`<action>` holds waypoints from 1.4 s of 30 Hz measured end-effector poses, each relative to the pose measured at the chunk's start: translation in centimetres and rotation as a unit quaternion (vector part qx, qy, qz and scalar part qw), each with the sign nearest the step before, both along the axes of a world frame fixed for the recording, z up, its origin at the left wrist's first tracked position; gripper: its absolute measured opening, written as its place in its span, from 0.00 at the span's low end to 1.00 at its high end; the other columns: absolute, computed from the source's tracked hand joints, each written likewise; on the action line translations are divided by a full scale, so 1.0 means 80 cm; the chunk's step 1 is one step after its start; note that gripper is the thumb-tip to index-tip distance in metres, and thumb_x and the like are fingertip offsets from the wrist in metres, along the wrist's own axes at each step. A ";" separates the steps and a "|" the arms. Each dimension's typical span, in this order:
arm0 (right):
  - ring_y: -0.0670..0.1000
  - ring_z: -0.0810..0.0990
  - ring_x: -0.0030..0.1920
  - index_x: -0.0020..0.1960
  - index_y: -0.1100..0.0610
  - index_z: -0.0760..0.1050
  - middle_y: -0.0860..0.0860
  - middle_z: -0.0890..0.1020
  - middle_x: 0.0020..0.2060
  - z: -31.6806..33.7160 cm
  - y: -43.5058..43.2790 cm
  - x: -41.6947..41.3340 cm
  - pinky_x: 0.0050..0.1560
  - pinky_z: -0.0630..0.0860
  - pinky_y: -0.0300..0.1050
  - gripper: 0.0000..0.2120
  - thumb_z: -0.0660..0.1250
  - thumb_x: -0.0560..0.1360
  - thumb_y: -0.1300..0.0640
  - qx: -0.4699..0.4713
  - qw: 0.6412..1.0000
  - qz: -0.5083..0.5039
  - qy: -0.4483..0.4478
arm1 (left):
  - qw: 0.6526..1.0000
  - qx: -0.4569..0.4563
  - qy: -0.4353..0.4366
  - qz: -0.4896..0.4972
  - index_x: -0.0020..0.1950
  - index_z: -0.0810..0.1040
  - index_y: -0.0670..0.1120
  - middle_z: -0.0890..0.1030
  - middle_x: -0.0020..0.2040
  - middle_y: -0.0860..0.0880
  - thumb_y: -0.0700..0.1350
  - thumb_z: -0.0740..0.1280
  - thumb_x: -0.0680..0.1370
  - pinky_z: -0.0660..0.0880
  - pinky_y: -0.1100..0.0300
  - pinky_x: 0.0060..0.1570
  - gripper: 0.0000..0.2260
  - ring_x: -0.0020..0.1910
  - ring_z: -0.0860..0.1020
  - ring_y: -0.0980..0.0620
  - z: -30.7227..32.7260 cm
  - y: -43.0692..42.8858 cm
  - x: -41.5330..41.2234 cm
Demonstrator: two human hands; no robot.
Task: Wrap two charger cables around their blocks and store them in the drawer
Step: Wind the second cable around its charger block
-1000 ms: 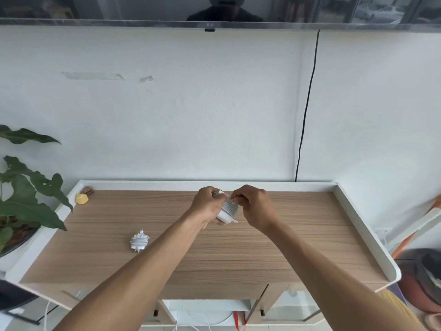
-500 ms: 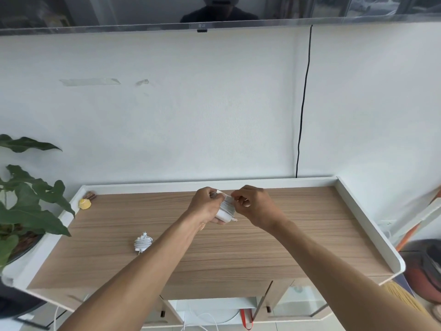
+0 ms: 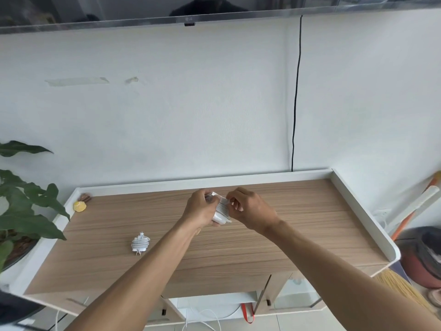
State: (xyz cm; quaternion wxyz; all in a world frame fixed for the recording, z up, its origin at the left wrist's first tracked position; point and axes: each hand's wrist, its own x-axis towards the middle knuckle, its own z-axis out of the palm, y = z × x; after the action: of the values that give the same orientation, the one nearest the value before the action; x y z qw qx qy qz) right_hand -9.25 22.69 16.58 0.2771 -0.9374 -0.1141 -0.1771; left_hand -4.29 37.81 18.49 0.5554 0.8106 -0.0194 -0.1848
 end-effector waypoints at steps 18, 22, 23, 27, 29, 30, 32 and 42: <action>0.57 0.78 0.35 0.43 0.64 0.77 0.57 0.78 0.37 -0.027 0.020 0.001 0.31 0.76 0.46 0.08 0.61 0.73 0.62 -0.085 0.993 0.074 -0.027 | 0.997 -0.026 0.040 0.057 0.60 0.74 0.39 0.77 0.56 0.40 0.42 0.67 0.78 0.82 0.44 0.33 0.12 0.40 0.83 0.39 -0.039 0.017 -0.011; 0.55 0.79 0.36 0.49 0.63 0.78 0.56 0.80 0.42 -0.033 0.016 -0.005 0.33 0.77 0.47 0.08 0.62 0.76 0.60 -0.054 0.996 0.064 0.008 | 0.997 -0.032 0.053 0.053 0.61 0.74 0.40 0.77 0.57 0.39 0.42 0.67 0.78 0.82 0.47 0.31 0.13 0.43 0.83 0.38 -0.047 0.019 -0.015; 0.55 0.79 0.36 0.50 0.62 0.78 0.56 0.80 0.43 -0.030 0.014 -0.003 0.34 0.77 0.48 0.08 0.63 0.77 0.59 -0.047 0.997 0.056 0.014 | 0.997 -0.033 0.052 0.048 0.62 0.73 0.40 0.77 0.57 0.39 0.42 0.67 0.79 0.82 0.47 0.32 0.13 0.43 0.83 0.39 -0.046 0.018 -0.013; 0.58 0.79 0.35 0.48 0.64 0.80 0.57 0.80 0.40 -0.013 0.013 0.006 0.33 0.77 0.49 0.08 0.64 0.76 0.59 -0.089 0.994 0.058 0.011 | 0.998 -0.030 0.045 0.027 0.61 0.74 0.40 0.78 0.55 0.41 0.44 0.67 0.79 0.82 0.48 0.32 0.13 0.41 0.84 0.40 -0.040 0.016 -0.006; 0.57 0.80 0.34 0.46 0.63 0.80 0.56 0.80 0.37 -0.007 0.013 0.006 0.31 0.75 0.45 0.10 0.62 0.75 0.59 -0.132 0.988 0.074 -0.017 | 0.998 -0.034 0.050 0.025 0.59 0.75 0.40 0.79 0.54 0.40 0.45 0.66 0.79 0.82 0.48 0.32 0.12 0.40 0.84 0.40 -0.039 0.014 -0.006; 0.56 0.79 0.33 0.44 0.62 0.80 0.55 0.80 0.35 -0.007 0.012 0.006 0.30 0.75 0.44 0.12 0.60 0.74 0.57 -0.151 0.985 0.080 -0.029 | 0.998 -0.031 0.049 0.025 0.59 0.75 0.40 0.79 0.53 0.41 0.45 0.67 0.79 0.82 0.48 0.32 0.11 0.40 0.84 0.40 -0.039 0.014 -0.006; 0.54 0.79 0.31 0.41 0.61 0.80 0.54 0.79 0.33 -0.011 0.013 0.006 0.28 0.74 0.42 0.14 0.58 0.73 0.56 -0.166 0.982 0.078 -0.042 | 0.998 -0.026 0.043 0.023 0.58 0.75 0.41 0.79 0.53 0.41 0.45 0.67 0.79 0.82 0.49 0.31 0.11 0.40 0.84 0.40 -0.041 0.012 -0.007; 0.54 0.76 0.33 0.37 0.60 0.74 0.53 0.77 0.33 -0.035 0.031 -0.002 0.28 0.75 0.47 0.07 0.60 0.70 0.59 -0.105 0.992 0.021 -0.062 | 0.999 -0.008 0.030 0.005 0.57 0.75 0.41 0.79 0.52 0.42 0.45 0.66 0.79 0.82 0.49 0.32 0.10 0.41 0.84 0.42 -0.040 0.014 -0.005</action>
State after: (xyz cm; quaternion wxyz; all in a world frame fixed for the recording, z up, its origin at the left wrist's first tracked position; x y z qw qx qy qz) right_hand -9.39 25.16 13.75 0.1733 -0.9459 -0.1692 -0.2160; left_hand -4.71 38.97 15.31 0.5632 0.8002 0.0003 -0.2061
